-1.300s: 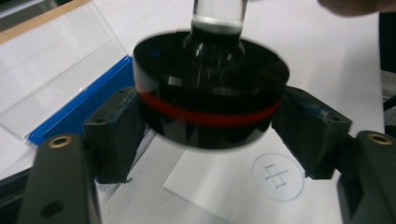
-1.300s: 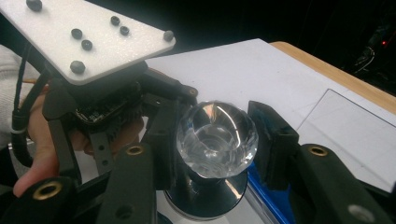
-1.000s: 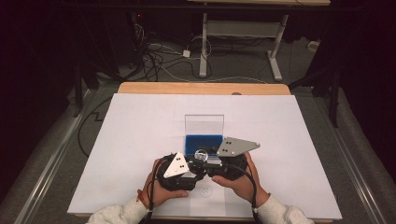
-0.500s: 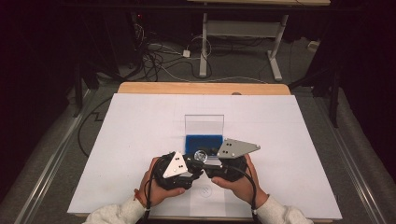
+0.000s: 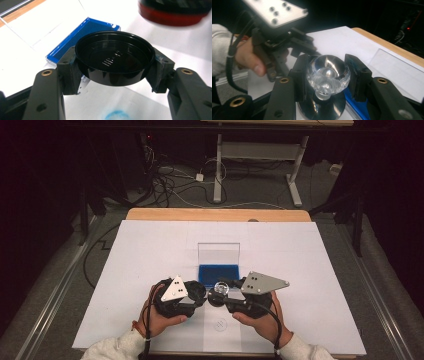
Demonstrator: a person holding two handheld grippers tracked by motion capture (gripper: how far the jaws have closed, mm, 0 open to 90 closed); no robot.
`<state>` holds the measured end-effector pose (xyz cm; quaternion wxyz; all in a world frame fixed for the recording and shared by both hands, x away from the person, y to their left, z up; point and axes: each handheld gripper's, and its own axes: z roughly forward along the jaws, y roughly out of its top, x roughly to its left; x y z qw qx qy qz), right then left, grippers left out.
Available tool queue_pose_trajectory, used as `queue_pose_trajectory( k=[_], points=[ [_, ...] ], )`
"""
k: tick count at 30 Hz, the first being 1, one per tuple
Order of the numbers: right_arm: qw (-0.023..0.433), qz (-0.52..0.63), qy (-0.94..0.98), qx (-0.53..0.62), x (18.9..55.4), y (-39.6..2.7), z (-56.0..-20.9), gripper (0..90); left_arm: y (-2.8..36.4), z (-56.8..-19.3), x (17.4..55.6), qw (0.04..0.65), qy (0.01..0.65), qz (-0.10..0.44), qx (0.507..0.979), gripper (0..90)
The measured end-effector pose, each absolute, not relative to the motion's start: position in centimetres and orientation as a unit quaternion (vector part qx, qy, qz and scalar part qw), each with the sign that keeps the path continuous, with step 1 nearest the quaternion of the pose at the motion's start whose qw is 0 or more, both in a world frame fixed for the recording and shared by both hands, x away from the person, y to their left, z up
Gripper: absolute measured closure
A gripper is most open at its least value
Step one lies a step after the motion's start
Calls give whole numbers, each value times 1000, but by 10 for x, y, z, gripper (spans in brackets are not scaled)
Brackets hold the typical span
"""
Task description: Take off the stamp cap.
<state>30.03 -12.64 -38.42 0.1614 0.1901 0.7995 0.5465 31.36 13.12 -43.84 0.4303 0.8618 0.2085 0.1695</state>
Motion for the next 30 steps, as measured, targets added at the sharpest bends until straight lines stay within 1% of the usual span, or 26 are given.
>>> queue_pose_trajectory(
  k=[3, 16, 30],
  points=[
    [170, 540, 802, 190, 300, -130, -384, 573, 134, -440, 315, 428, 212, 169, 862, 372],
    [180, 517, 812, 205, 303, -148, -386, 573, 149, -440, 318, 406, 216, 192, 867, 372],
    [185, 498, 818, 220, 306, -169, -389, 573, 186, -443, 310, 391, 228, 212, 866, 372]
  ],
)
